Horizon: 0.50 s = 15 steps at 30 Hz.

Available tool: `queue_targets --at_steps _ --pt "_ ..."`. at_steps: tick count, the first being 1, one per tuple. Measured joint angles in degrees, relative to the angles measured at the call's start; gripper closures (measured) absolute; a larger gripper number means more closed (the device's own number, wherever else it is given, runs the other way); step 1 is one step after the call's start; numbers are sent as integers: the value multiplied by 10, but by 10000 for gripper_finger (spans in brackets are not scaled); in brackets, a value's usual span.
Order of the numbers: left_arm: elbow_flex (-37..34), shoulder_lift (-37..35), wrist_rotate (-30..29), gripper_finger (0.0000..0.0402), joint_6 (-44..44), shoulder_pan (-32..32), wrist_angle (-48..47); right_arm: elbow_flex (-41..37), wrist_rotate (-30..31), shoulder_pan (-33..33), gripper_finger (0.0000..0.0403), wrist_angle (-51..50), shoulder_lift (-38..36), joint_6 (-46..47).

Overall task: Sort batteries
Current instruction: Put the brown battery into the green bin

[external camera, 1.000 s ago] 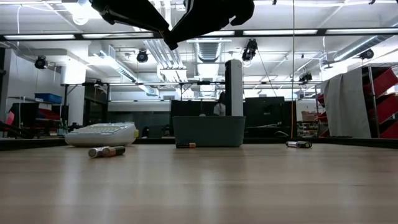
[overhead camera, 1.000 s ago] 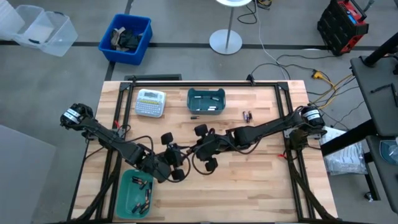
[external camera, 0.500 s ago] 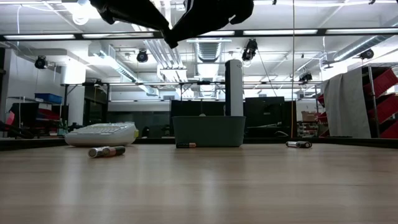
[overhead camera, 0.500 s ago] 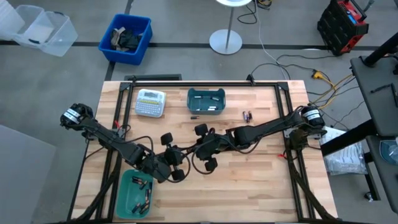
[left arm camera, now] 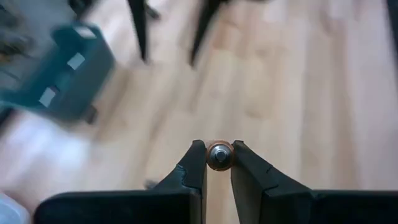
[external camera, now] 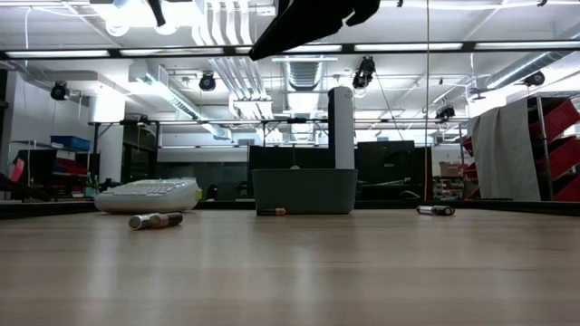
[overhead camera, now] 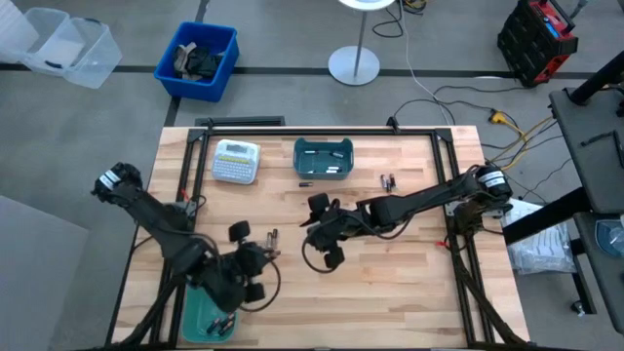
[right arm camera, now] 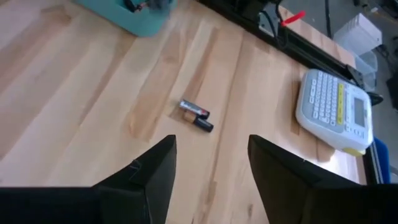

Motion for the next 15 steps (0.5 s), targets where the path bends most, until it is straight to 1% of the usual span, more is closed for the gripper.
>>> queue_targets --at_steps 2,5,13,14,15 --pt "9 0 13 375 -39 -18 -31 0 0 -2 209 -7 0 1" --pt "13 0 10 375 -69 -34 -47 0 0 -3 209 -8 0 4" --pt "7 0 7 375 -85 -41 -49 -1 0 -7 222 -8 0 7" --pt "7 0 18 375 -90 -41 -50 -1 0 -7 223 -9 0 10" --pt "8 0 41 375 -98 -41 -55 -1 0 -7 224 -8 0 11"
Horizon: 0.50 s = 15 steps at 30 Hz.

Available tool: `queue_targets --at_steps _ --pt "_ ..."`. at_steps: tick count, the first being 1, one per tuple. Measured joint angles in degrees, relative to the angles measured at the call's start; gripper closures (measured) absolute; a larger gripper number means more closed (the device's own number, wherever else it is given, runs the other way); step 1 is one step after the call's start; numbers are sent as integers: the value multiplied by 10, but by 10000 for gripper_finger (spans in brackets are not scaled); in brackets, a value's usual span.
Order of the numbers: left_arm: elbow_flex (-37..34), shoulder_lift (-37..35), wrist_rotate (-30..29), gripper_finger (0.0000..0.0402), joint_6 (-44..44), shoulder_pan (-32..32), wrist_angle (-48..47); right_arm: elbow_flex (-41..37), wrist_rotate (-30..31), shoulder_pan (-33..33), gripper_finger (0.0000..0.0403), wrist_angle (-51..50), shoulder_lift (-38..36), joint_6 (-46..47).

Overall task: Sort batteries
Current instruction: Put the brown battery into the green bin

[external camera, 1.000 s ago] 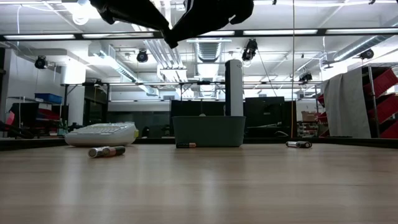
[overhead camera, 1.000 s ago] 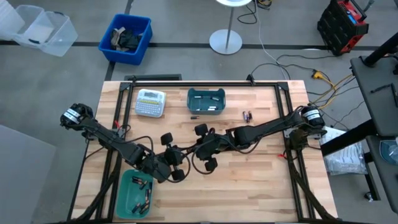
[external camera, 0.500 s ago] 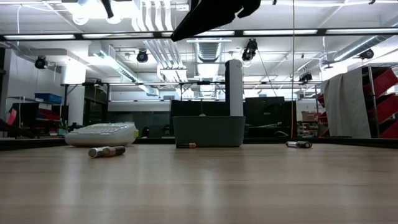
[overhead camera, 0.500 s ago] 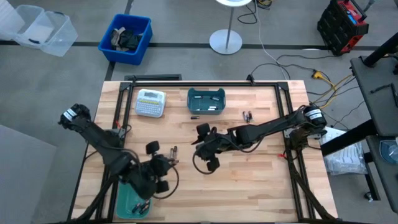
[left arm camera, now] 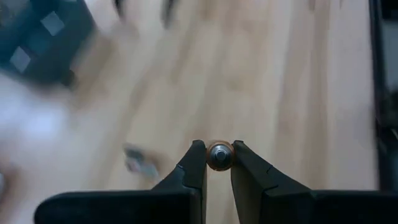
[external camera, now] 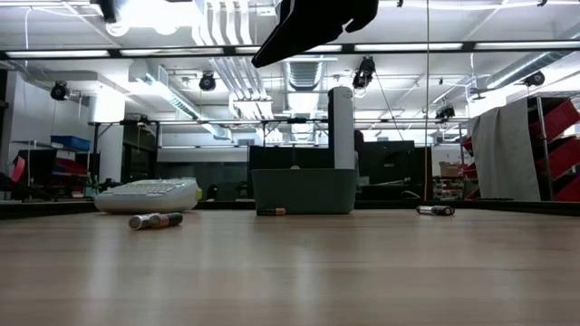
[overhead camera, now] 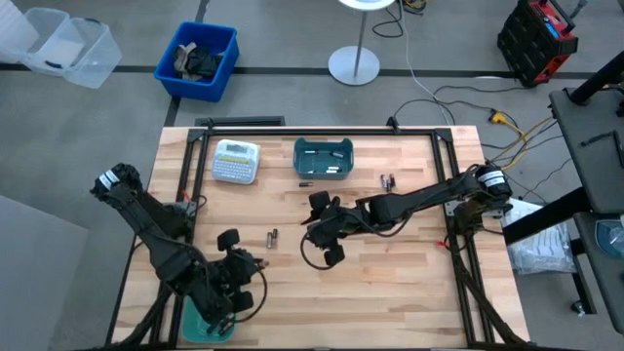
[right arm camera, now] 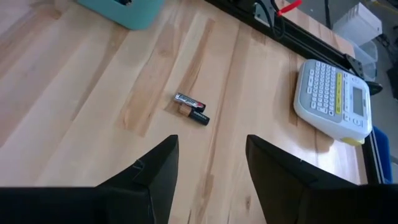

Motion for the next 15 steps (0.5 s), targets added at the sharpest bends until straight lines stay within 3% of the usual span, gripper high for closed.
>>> queue_targets --at_steps 7,15 --pt "10 0 203 375 -104 -3 -83 0 0 -2 221 -11 0 2" --pt "0 0 353 375 -240 -17 -146 0 0 -5 216 -31 0 28"
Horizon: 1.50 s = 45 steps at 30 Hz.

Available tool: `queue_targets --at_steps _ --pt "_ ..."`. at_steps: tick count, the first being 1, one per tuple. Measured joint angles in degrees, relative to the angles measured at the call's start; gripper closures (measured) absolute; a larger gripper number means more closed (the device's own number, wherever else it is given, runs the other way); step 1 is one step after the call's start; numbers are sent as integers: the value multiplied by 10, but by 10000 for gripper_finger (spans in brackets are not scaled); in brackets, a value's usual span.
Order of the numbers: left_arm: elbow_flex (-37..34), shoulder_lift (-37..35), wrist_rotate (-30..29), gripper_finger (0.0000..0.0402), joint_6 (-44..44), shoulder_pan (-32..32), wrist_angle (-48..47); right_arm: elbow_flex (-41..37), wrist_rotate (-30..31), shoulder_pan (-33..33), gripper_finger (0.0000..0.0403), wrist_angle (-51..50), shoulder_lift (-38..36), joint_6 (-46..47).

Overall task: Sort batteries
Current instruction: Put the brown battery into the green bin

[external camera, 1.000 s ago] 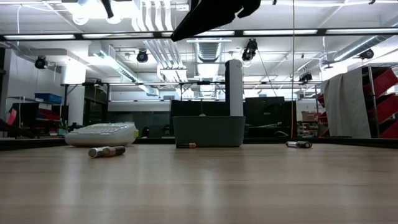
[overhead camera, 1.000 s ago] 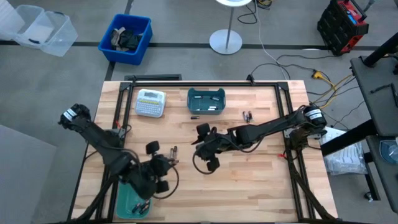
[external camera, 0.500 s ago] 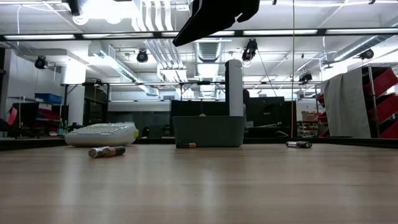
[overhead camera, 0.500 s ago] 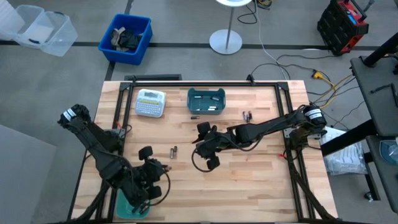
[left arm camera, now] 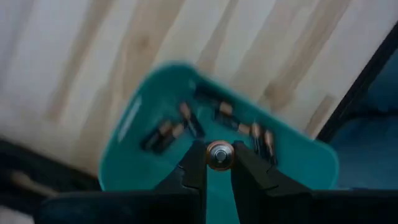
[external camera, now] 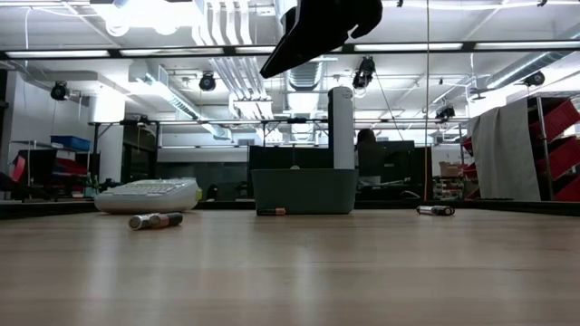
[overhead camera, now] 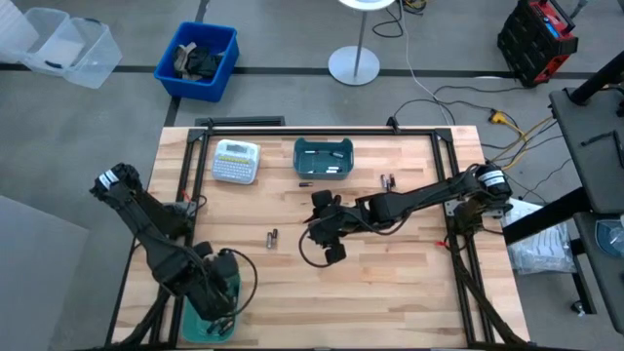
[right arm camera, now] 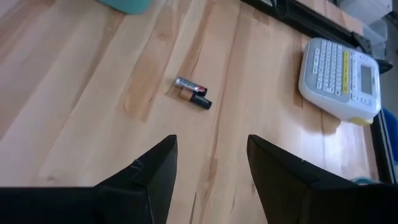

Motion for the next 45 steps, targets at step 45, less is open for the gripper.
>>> queue_targets --at_steps 45 --pt "-84 -36 -424 285 268 104 -27 -56 -5 -150 231 -66 -1 17"
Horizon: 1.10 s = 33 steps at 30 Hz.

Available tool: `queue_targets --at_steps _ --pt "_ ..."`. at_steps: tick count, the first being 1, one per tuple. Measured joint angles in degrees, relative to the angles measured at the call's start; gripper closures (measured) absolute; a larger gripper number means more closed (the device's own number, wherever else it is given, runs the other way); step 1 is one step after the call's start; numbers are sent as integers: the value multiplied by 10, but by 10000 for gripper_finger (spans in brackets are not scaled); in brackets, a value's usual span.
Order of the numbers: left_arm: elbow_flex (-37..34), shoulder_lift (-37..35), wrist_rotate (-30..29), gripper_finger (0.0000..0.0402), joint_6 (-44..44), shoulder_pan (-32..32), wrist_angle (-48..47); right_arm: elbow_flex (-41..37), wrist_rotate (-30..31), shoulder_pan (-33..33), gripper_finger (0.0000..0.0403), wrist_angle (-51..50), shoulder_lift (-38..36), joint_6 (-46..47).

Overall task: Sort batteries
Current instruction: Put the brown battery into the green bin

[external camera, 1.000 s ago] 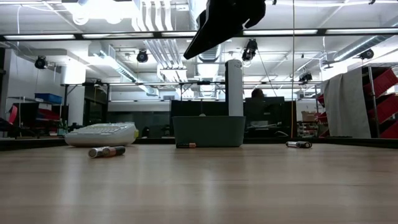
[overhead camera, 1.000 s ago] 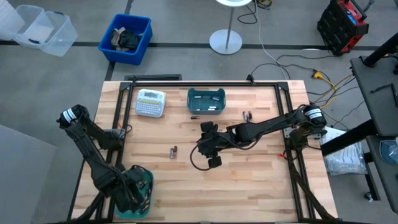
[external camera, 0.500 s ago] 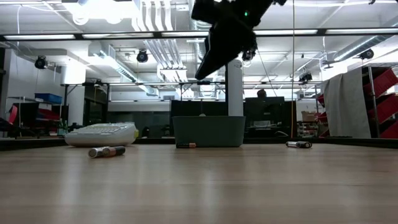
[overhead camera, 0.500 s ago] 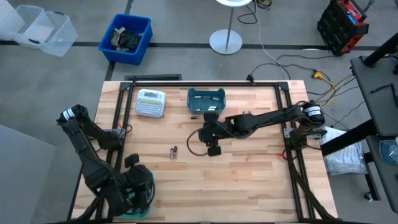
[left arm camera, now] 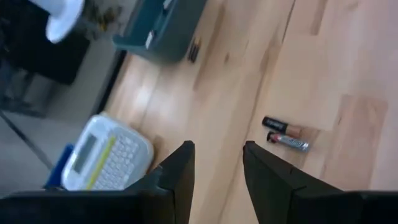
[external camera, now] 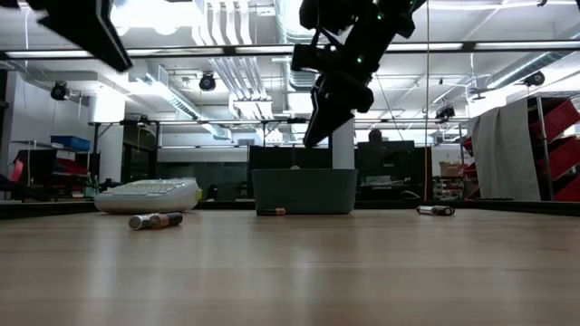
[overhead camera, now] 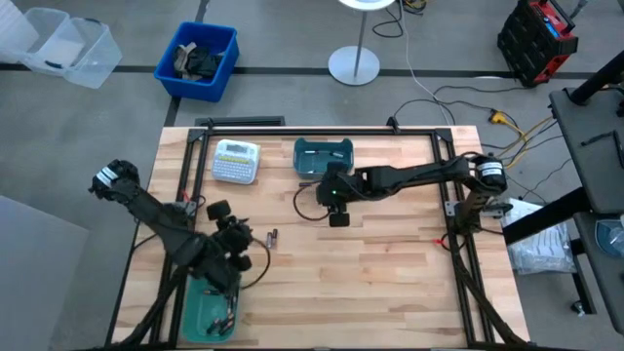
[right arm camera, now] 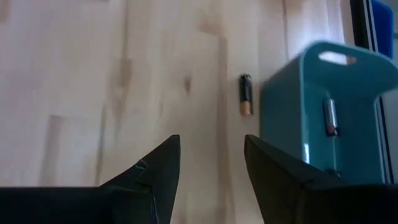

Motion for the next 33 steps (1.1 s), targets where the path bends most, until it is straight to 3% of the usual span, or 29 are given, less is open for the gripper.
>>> queue_targets --at_steps 9,16,29,33 --pt "-166 -121 38 285 117 19 246 -6 0 -38 239 -23 0 -6" --pt "-250 -191 38 285 121 19 320 -8 -43 -40 251 -23 0 -7" --pt "-250 -203 18 285 164 43 309 -8 -45 -42 266 -38 -1 -44" --pt "-224 -199 43 285 166 43 315 -8 -45 -40 273 -85 -18 -21"
